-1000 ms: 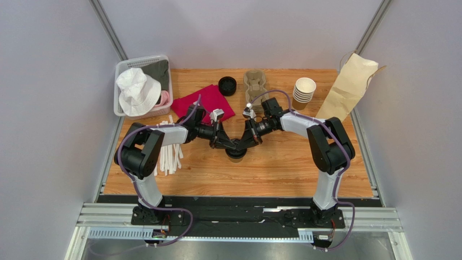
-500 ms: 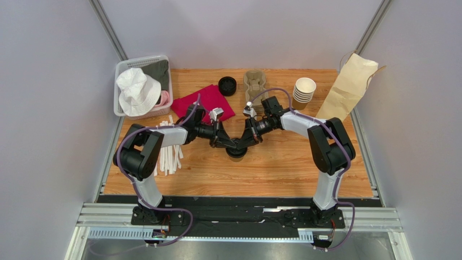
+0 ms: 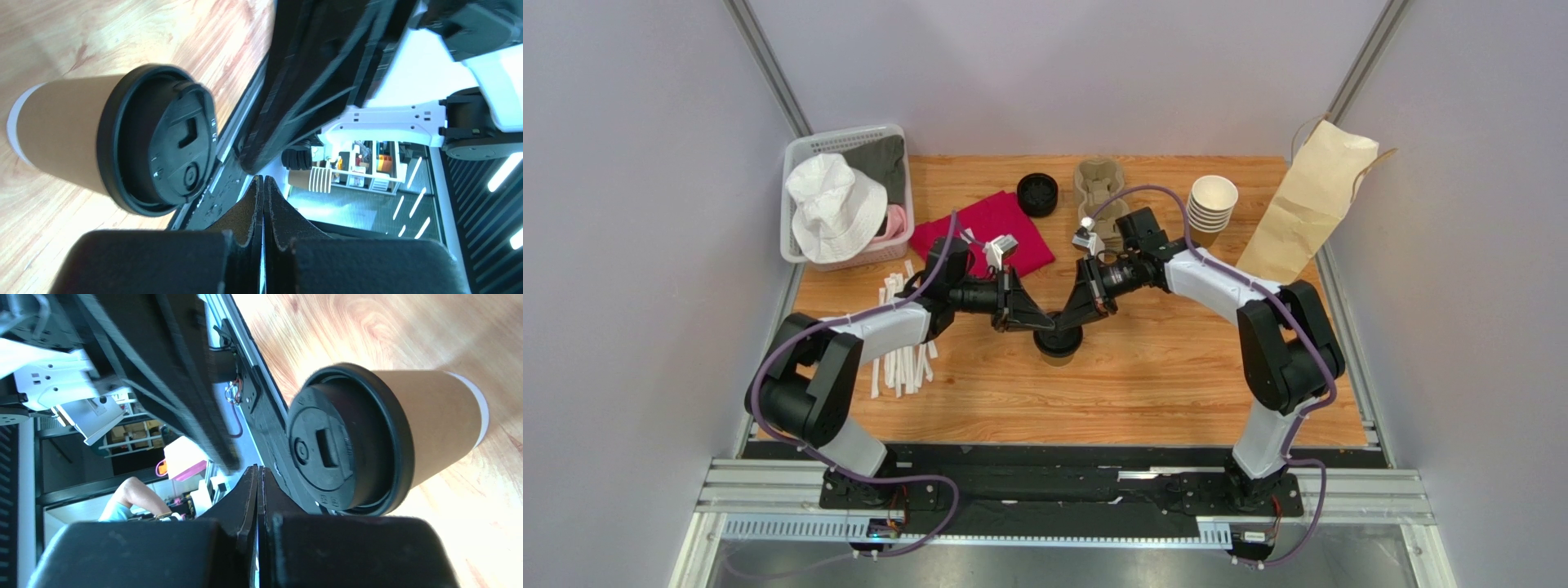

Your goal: Pack the takeout coffee

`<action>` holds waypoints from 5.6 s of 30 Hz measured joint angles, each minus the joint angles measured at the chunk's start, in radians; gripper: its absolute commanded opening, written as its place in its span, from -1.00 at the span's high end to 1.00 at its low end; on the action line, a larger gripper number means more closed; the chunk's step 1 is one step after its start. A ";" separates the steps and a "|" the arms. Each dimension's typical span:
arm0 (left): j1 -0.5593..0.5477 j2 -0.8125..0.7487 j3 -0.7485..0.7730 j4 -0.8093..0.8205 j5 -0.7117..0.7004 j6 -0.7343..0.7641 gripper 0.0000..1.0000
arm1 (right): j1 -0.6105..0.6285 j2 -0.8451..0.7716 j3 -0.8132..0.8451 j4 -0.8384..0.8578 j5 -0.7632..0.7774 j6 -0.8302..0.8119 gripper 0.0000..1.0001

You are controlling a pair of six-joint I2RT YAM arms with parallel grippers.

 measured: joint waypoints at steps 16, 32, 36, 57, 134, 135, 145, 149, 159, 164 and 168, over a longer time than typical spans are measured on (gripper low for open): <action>0.115 -0.158 -0.119 -0.346 -0.119 0.112 -0.21 | -0.087 -0.039 0.044 -0.147 0.104 -0.091 0.31; 0.103 0.034 -0.038 -0.320 -0.234 0.059 -0.46 | -0.159 -0.074 0.050 -0.187 0.155 -0.125 -0.48; 0.087 0.070 -0.037 -0.236 -0.233 -0.006 -0.46 | -0.166 -0.074 0.049 -0.186 0.158 -0.123 -0.52; -0.011 0.327 0.164 0.134 -0.187 -0.283 -0.42 | -0.212 -0.087 -0.054 -0.175 0.143 -0.115 -0.71; -0.053 0.246 0.199 -0.036 -0.032 -0.063 0.47 | -0.084 0.025 0.065 -0.118 0.011 -0.119 0.20; -0.053 0.233 0.212 -0.045 -0.033 -0.068 0.39 | -0.083 0.009 0.084 -0.130 0.018 -0.116 0.09; 0.013 -0.092 0.276 -0.248 -0.116 0.007 -0.32 | -0.068 -0.313 0.138 -0.159 0.187 -0.119 -0.92; 0.081 -0.262 0.252 -0.418 -0.241 0.128 -0.46 | -0.014 -0.462 0.034 -0.187 0.442 -0.179 -1.00; 0.229 -0.400 0.158 -0.655 -0.367 0.280 -0.44 | 0.205 -0.455 -0.156 -0.209 0.778 -0.274 -1.00; 0.293 -0.400 0.155 -0.666 -0.368 0.282 -0.42 | 0.224 -0.383 -0.159 -0.195 0.818 -0.275 -1.00; 0.306 -0.397 0.156 -0.666 -0.357 0.289 -0.41 | 0.229 -0.286 -0.128 -0.195 0.825 -0.275 -1.00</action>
